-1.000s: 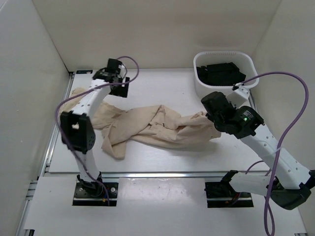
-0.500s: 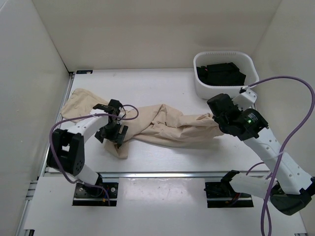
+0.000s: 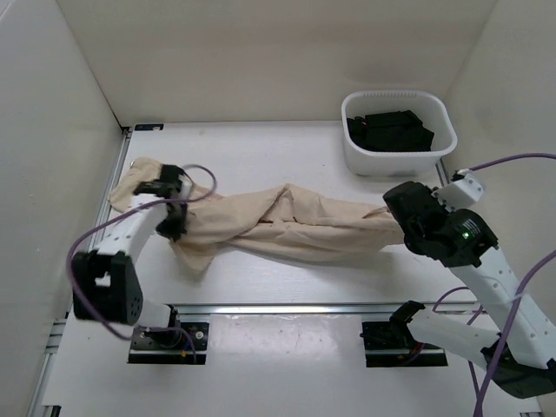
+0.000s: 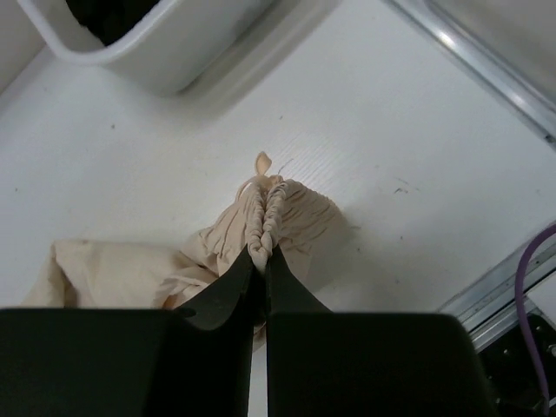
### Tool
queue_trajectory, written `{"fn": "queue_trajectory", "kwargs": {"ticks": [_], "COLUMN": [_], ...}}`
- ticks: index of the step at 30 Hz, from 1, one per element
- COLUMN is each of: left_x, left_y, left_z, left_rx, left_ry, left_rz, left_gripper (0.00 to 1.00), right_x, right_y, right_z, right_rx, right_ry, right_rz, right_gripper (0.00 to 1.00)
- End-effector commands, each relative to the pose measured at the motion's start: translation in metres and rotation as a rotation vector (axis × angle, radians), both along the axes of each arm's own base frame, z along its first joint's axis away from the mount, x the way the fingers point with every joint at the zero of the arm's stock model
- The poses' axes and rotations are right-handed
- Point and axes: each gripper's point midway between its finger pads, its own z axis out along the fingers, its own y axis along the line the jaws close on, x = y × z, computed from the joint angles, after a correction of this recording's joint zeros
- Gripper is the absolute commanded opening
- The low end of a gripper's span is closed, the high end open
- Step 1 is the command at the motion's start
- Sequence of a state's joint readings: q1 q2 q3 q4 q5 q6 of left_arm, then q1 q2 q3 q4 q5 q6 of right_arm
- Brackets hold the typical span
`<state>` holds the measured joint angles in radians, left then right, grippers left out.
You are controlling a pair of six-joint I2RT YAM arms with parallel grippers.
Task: Fold and stack the trousers
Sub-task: Flatten the trousers out
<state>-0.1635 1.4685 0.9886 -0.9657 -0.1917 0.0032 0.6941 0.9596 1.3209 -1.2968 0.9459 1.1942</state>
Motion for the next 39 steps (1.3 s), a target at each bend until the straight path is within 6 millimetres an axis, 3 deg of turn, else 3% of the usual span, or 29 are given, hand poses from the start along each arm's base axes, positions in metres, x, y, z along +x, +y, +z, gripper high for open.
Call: {"fn": "queue_trajectory", "kwargs": {"ticks": [1, 2, 5, 6, 7, 8, 10, 11, 13, 14, 15, 19, 21, 23, 24, 26, 27, 30, 31, 32, 35, 37, 39], "left_x": [0.037, 0.047, 0.054, 0.056, 0.062, 0.067, 0.079, 0.092, 0.117, 0.127, 0.139, 0.164, 0.175, 0.178, 0.171, 0.156, 0.142, 0.113, 0.1, 0.09, 0.063, 0.052, 0.032], "left_y": [0.058, 0.07, 0.101, 0.108, 0.117, 0.13, 0.143, 0.153, 0.16, 0.164, 0.168, 0.188, 0.198, 0.208, 0.214, 0.218, 0.225, 0.227, 0.232, 0.232, 0.244, 0.246, 0.236], "left_z": [0.102, 0.131, 0.162, 0.163, 0.152, 0.153, 0.14, 0.118, 0.117, 0.095, 0.096, 0.067, 0.061, 0.071, 0.089, 0.094, 0.109, 0.105, 0.115, 0.108, 0.116, 0.12, 0.085], "left_rx": [0.01, 0.013, 0.002, -0.004, -0.014, -0.02, -0.029, -0.033, -0.046, -0.053, -0.052, 0.024, 0.06, 0.078, 0.084, 0.048, 0.058, 0.03, 0.018, 0.006, -0.003, -0.017, -0.06], "left_ry": [-0.383, -0.469, -0.556, -0.556, -0.517, -0.518, -0.475, -0.413, -0.415, -0.359, -0.367, -0.304, -0.304, -0.332, -0.372, -0.387, -0.419, -0.409, -0.439, -0.427, -0.456, -0.473, -0.38], "left_rz": [0.222, 0.26, 0.364, 0.385, 0.409, 0.445, 0.475, 0.491, 0.486, 0.491, 0.49, 0.51, 0.521, 0.538, 0.554, 0.575, 0.602, 0.637, 0.662, 0.677, 0.739, 0.761, 0.787], "left_gripper": [0.14, 0.14, 0.14, 0.14, 0.14, 0.15, 0.23, 0.29, 0.34, 0.37, 0.49, 0.9, 0.94, 0.95, 0.97, 1.0, 1.0, 1.0, 1.0, 1.0, 1.0, 1.0, 1.0], "right_x": [-0.028, -0.032, -0.03, -0.027, -0.024, -0.015, -0.005, 0.003, 0.015, 0.022, 0.028, 0.048, 0.053, 0.054, 0.055, 0.053, 0.051, 0.048, 0.048, 0.049, 0.055, 0.064, 0.072], "right_y": [-0.057, -0.064, -0.064, -0.062, -0.059, -0.052, -0.042, -0.036, -0.025, -0.019, -0.015, -0.005, -0.006, -0.003, -0.006, -0.008, -0.013, -0.033, -0.037, -0.049, -0.068, -0.065, -0.061], "right_z": [0.029, 0.035, 0.036, 0.033, 0.031, 0.027, 0.019, 0.011, 0.001, -0.005, -0.011, -0.033, -0.042, -0.049, -0.052, -0.059, -0.064, -0.062, -0.063, -0.06, -0.054, -0.05, -0.052], "right_rx": [-0.152, -0.148, -0.199, -0.223, -0.268, -0.313, -0.365, -0.411, -0.427, -0.454, -0.451, -0.407, -0.385, -0.348, -0.346, -0.348, -0.351, -0.364, -0.361, -0.338, -0.308, -0.274, -0.255], "right_ry": [-0.07, -0.103, -0.092, -0.075, -0.039, 0.001, 0.061, 0.111, 0.143, 0.171, 0.179, 0.239, 0.27, 0.29, 0.292, 0.316, 0.339, 0.368, 0.385, 0.37, 0.369, 0.37, 0.375], "right_rz": [-0.117, -0.131, -0.103, -0.091, -0.056, -0.037, -0.003, 0.011, 0.025, 0.035, 0.037, 0.066, 0.075, 0.094, 0.084, 0.086, 0.08, 0.035, 0.035, 0.0, -0.024, 0.04, 0.062], "right_gripper": [0.0, 0.0, 0.0, 0.0, 0.0, 0.0, 0.0, 0.0, 0.0, 0.0, 0.0, 0.0, 0.0, 0.0, 0.0, 0.0, 0.0, 0.0, 0.0, 0.0, 0.0, 0.0, 0.0]}}
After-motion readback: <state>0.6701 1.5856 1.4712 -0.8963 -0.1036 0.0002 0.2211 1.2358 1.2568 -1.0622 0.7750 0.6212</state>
